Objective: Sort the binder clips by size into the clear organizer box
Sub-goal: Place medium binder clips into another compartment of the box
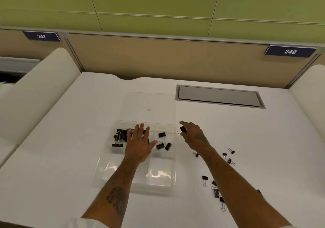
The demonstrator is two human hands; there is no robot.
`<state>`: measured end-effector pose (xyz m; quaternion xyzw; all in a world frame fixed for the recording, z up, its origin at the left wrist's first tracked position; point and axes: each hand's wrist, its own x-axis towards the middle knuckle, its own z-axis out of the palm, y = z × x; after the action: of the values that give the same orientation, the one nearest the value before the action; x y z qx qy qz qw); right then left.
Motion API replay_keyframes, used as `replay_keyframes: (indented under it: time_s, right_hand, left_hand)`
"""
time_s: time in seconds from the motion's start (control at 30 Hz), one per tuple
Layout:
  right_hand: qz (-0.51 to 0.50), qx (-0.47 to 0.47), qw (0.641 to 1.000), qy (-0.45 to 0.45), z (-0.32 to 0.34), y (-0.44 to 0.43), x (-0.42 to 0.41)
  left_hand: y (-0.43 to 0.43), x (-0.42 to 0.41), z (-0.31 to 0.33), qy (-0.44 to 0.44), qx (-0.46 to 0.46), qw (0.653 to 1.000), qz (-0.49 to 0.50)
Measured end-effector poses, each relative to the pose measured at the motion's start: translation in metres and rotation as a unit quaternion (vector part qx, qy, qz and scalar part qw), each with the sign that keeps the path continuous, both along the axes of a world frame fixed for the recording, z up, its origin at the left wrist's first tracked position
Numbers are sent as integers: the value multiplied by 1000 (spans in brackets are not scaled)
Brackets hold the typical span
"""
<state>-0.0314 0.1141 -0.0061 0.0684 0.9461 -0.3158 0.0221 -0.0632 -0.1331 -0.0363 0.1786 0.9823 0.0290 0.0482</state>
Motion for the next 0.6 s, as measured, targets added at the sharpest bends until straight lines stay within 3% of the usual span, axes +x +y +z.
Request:
replay_keyframes:
  time_s: [0.4,0.6]
  right_hand:
    - [72,63,995,-23,4,-65,0]
    - [55,150,987,-28,2,-66,10]
  left_hand:
    - [-29,4,-10,-25,16,1000,8]
    - [-32,2,-11,-31,26,999,-4]
